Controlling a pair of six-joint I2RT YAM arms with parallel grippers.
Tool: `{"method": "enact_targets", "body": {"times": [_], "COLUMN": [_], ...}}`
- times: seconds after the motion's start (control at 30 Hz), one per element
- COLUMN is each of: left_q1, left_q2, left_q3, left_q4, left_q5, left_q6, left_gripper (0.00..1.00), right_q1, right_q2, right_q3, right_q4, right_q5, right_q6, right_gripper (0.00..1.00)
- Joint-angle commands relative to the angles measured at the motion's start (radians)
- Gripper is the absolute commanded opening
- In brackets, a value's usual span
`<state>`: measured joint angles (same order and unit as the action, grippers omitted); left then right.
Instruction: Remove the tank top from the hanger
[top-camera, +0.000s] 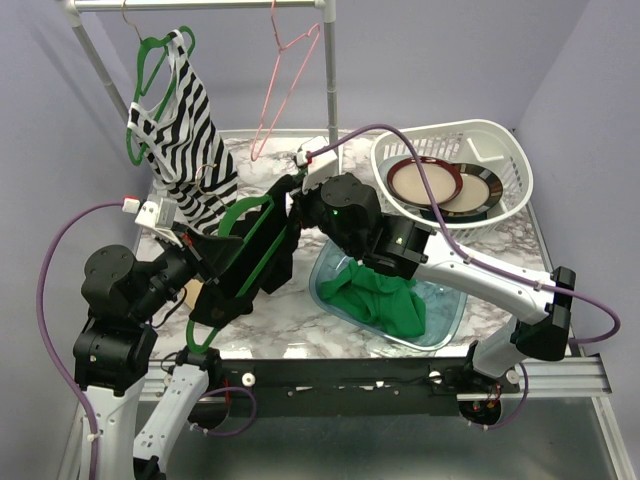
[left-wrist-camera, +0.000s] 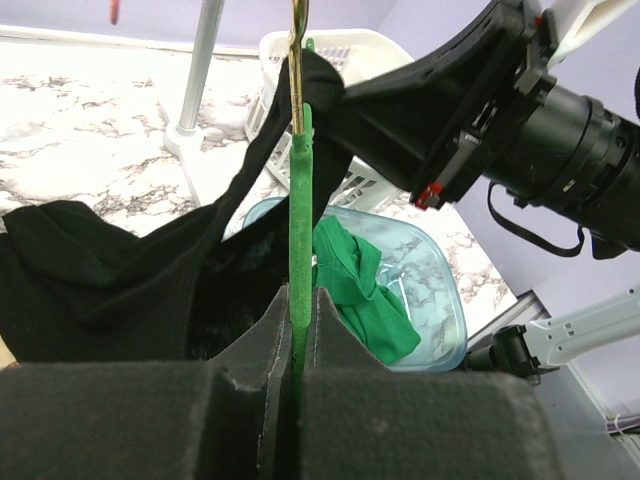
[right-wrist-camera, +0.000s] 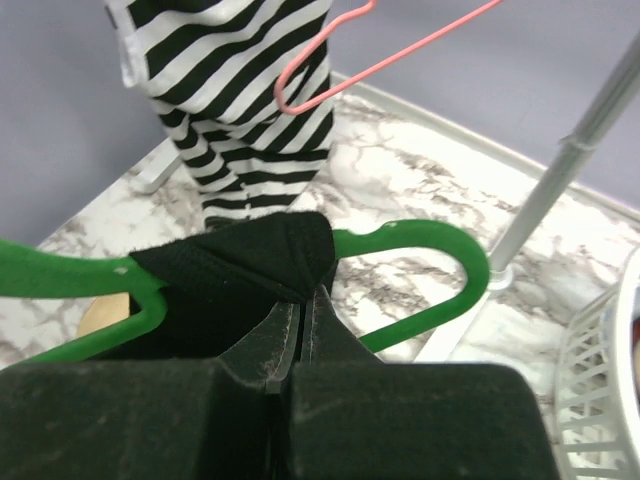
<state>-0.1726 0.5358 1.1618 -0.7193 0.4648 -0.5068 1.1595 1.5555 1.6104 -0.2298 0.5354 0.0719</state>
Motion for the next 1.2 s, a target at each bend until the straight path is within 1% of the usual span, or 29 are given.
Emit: {"method": "enact_targets", "body": {"times": [0.0, 0.1, 0.13, 0.2, 0.3, 0.47, 0.63, 0.7, 0.83, 1.0, 1.03, 1.1, 1.13, 1.17], "left_q1": [-0.005, -0.01, -0.01, -0.013, -0.016, -0.024, -0.024, -0.027, -0.042, -0.045, -0.045, -0.045, -0.045, -0.045], "left_q2": [-0.003, 0.0, 0.003, 0.003, 0.003, -0.002, 0.0, 0.018, 0.016, 0.016, 0.013, 0.0, -0.006, -0.014], "left_q3": [0.018, 0.025, 0.029, 0.039, 0.045, 0.058, 0.084, 0.116, 0.153, 0.138, 0.128, 0.105, 0.096, 0.078], "left_q4": [0.037, 0.043, 0.043, 0.05, 0.055, 0.058, 0.081, 0.063, 0.052, 0.115, 0.126, 0.159, 0.175, 0.194], "left_q5": [0.021, 0.049, 0.055, 0.075, 0.087, 0.095, 0.081, 0.092, 0.058, 0.086, 0.072, 0.032, -0.006, -0.024], "left_q6": [-0.002, -0.007, -0.007, -0.009, -0.006, 0.011, 0.01, 0.033, 0.057, 0.033, 0.024, 0.016, 0.008, -0.007], "left_gripper": [0.0, 0.0, 0.0, 0.0, 0.0, 0.0, 0.0, 0.0, 0.0, 0.0, 0.0, 0.0, 0.0, 0.0], "right_q1": [-0.029, -0.078, -0.092, -0.139, -0.171, -0.208, -0.228, -0.254, -0.267, -0.268, -0.268, -0.267, -0.265, -0.265], "right_q2": [-0.023, -0.026, -0.041, -0.057, -0.066, -0.081, -0.109, -0.107, -0.109, -0.136, -0.146, -0.187, -0.202, -0.222], "right_q3": [0.042, 0.04, 0.008, -0.015, -0.035, -0.079, -0.161, -0.173, -0.201, -0.247, -0.257, -0.305, -0.325, -0.354], "right_q4": [0.063, 0.05, 0.061, 0.072, 0.054, 0.014, 0.001, -0.011, -0.023, 0.0, 0.019, 0.047, 0.093, 0.124], "right_q5": [0.123, 0.114, 0.104, 0.04, 0.018, -0.002, -0.029, -0.054, -0.092, -0.222, -0.248, -0.356, -0.395, -0.493], "right_q6": [-0.089, -0.075, -0.046, -0.018, -0.001, 0.023, 0.066, 0.097, 0.112, 0.132, 0.143, 0.176, 0.193, 0.212], "right_gripper": [0.01, 0.01, 0.01, 0.01, 0.01, 0.01, 0.01, 0.01, 0.01, 0.01, 0.01, 0.01, 0.01, 0.01]}}
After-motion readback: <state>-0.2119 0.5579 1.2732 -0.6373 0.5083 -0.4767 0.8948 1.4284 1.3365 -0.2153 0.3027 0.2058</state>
